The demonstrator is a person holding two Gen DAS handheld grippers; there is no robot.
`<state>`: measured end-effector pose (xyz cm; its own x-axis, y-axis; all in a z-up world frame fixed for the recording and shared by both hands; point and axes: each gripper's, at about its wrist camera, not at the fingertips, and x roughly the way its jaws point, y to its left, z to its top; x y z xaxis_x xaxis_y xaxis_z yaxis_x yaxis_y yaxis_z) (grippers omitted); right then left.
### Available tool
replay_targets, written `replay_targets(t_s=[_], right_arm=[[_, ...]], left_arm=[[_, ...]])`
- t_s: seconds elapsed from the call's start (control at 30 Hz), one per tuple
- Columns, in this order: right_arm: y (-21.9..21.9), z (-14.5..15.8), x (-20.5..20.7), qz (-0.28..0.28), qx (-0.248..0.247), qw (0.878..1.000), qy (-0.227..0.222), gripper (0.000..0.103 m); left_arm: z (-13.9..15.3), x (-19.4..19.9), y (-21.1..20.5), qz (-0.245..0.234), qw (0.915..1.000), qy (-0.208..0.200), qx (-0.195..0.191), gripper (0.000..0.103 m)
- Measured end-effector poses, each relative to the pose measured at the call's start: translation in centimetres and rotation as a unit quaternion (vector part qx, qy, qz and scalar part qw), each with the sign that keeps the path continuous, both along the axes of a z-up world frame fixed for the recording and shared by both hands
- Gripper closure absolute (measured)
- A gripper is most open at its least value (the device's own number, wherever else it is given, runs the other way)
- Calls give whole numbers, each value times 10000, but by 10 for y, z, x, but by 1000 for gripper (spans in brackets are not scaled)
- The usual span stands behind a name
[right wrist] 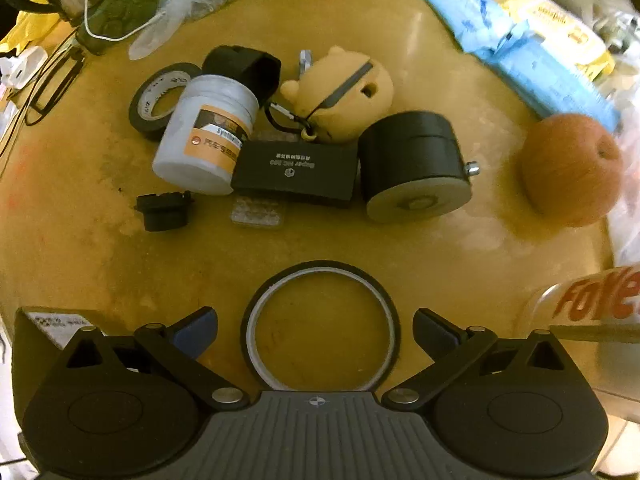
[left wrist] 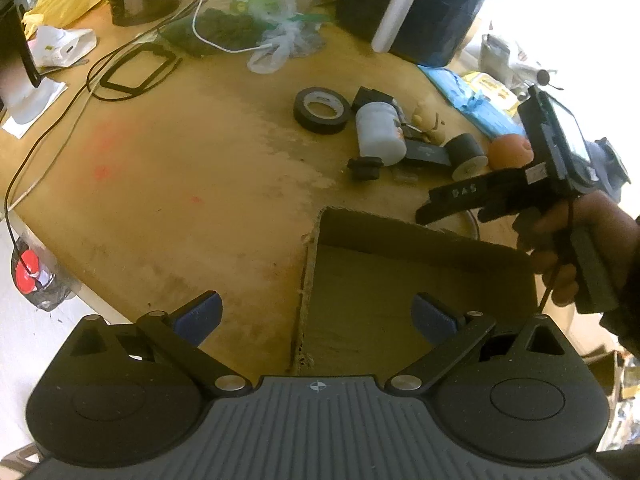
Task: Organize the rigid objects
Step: 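Reach the right tool to the black-rimmed ring and close on it, then lift the ring with the right tool toward the box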
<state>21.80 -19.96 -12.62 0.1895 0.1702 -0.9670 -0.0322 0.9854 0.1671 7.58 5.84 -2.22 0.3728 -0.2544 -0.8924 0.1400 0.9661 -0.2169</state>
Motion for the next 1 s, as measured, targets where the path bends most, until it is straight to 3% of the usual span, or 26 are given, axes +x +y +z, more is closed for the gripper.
replay_targets(t_s=[0.2, 0.37, 0.53, 1.0], right_arm=[[3, -12, -1, -5, -259, 9994, 228, 0], [11, -10, -9, 103, -510, 9986, 65, 11], [12, -8, -14, 83, -451, 9989, -45, 12], [-16, 60, -26, -480, -10, 9934, -1037, 12]], left_arm=[[1, 2, -1, 36, 10000, -57, -61, 0], [2, 4, -5, -1, 9999, -85, -73, 0], [5, 7, -9, -19, 9998, -215, -49, 0], [20, 23, -24, -310, 9972, -670, 153, 0]])
